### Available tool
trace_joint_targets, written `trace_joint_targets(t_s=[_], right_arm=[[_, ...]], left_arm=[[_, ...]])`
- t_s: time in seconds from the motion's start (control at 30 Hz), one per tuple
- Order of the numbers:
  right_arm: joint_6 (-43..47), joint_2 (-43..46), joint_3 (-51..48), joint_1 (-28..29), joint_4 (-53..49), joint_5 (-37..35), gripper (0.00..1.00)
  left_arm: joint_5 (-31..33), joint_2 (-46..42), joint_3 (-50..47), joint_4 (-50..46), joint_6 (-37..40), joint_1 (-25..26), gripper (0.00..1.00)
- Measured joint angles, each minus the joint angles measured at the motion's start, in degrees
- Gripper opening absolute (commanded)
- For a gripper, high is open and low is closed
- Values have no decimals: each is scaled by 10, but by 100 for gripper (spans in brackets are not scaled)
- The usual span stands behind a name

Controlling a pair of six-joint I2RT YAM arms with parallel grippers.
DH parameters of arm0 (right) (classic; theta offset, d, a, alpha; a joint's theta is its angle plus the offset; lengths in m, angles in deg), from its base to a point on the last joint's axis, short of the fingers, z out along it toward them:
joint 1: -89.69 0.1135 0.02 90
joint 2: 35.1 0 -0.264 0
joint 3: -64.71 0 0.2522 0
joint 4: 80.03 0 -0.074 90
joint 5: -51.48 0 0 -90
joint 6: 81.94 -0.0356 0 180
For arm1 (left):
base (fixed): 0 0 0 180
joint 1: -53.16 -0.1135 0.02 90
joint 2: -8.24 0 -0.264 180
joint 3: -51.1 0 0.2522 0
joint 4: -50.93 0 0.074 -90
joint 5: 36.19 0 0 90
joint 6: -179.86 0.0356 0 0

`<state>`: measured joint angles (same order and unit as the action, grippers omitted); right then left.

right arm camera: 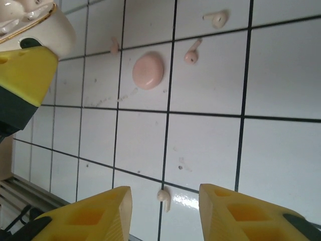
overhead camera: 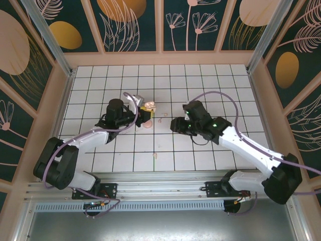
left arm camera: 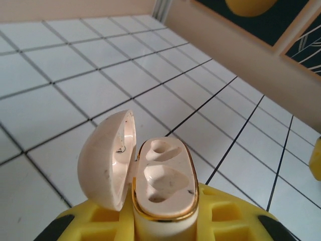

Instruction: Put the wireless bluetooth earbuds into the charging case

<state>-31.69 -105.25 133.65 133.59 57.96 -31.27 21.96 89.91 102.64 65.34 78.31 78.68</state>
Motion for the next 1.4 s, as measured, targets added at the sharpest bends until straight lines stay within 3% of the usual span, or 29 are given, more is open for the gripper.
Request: trace_joint_targets(t_s=[0.43, 0.8, 1.4], right_arm=[[-24, -188, 67, 90, -89, 23, 37], [-11, -324, 161, 137, -101, 50, 35], [8, -404, 210, 162, -138, 46, 34]], left_arm=[[66, -60, -58, -94, -19, -43, 19], [105, -100, -85, -117, -38, -71, 19], [109, -105, -86, -118, -42, -72, 19]])
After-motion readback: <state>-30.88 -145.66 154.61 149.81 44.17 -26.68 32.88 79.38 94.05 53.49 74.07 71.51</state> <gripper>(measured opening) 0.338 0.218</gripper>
